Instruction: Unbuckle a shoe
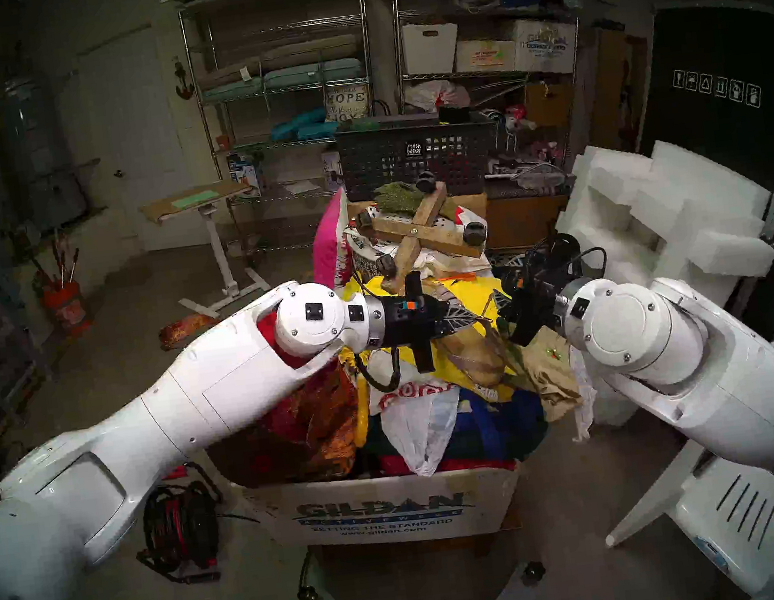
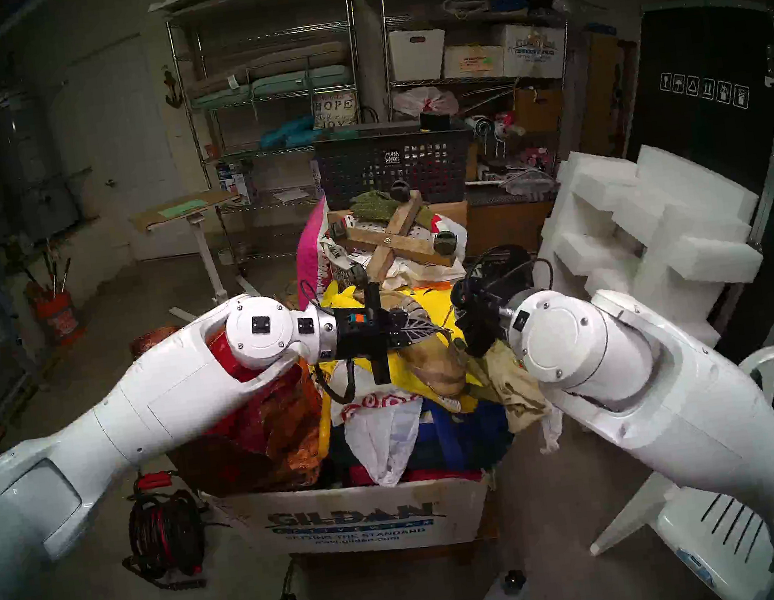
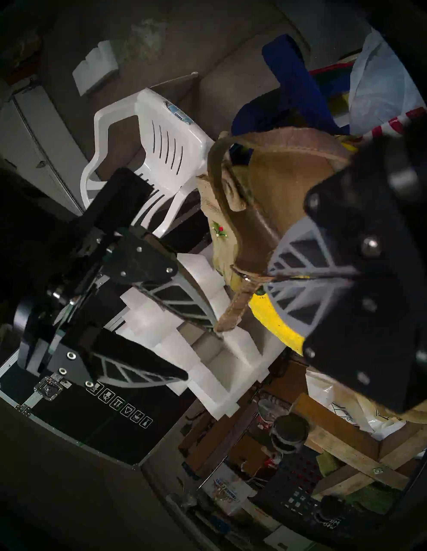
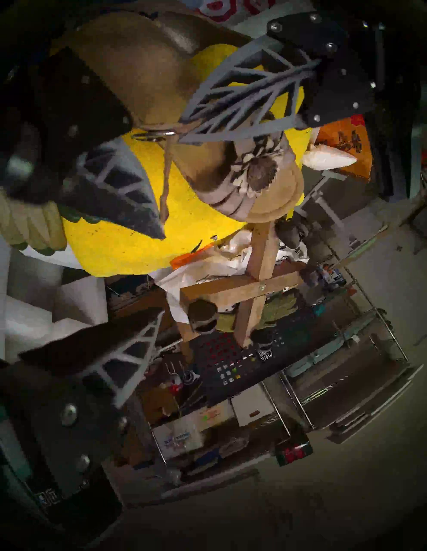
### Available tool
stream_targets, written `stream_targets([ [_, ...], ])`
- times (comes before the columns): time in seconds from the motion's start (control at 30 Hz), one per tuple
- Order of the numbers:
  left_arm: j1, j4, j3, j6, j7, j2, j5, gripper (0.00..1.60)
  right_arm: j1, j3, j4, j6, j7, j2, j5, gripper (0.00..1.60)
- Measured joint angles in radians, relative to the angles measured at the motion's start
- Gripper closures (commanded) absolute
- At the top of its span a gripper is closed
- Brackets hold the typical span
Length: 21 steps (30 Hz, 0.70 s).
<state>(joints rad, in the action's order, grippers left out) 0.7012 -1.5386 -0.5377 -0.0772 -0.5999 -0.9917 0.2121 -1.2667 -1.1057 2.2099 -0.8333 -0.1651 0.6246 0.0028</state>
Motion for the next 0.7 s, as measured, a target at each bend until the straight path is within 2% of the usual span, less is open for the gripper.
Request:
stream_targets([
  [0.03,0.0,0.0,0.001,0.0,0.004,0.001,-0.007,1.6,-0.01,-0.019,0.0,-0.007,-0.008,0.004,0.033,0.52],
  [0.13,0.0,0.0,0.002,0.001,0.015,0.002,-0.023,1.6,-0.032,-0.064,0.0,-0.02,-0.028,0.014,0.109,0.68],
  [0.33,0.0,0.004,-0.001,0.002,0.036,0.002,-0.043,1.6,-0.076,-0.166,0.007,-0.034,-0.065,0.03,0.246,0.61],
  [0.43,0.0,0.006,-0.003,0.002,0.04,0.002,-0.045,1.6,-0.086,-0.183,0.007,-0.032,-0.07,0.031,0.259,0.61],
  [0.47,0.0,0.007,-0.004,0.0,0.04,0.002,-0.045,1.6,-0.09,-0.184,0.006,-0.028,-0.073,0.031,0.261,0.54],
  [0.53,0.0,0.008,-0.005,-0.002,0.04,0.002,-0.044,1.6,-0.091,-0.181,0.004,-0.019,-0.078,0.03,0.259,0.53],
  [0.7,0.0,0.011,-0.006,-0.005,0.04,0.001,-0.038,1.6,-0.084,-0.149,-0.002,-0.001,-0.092,0.018,0.237,0.62],
])
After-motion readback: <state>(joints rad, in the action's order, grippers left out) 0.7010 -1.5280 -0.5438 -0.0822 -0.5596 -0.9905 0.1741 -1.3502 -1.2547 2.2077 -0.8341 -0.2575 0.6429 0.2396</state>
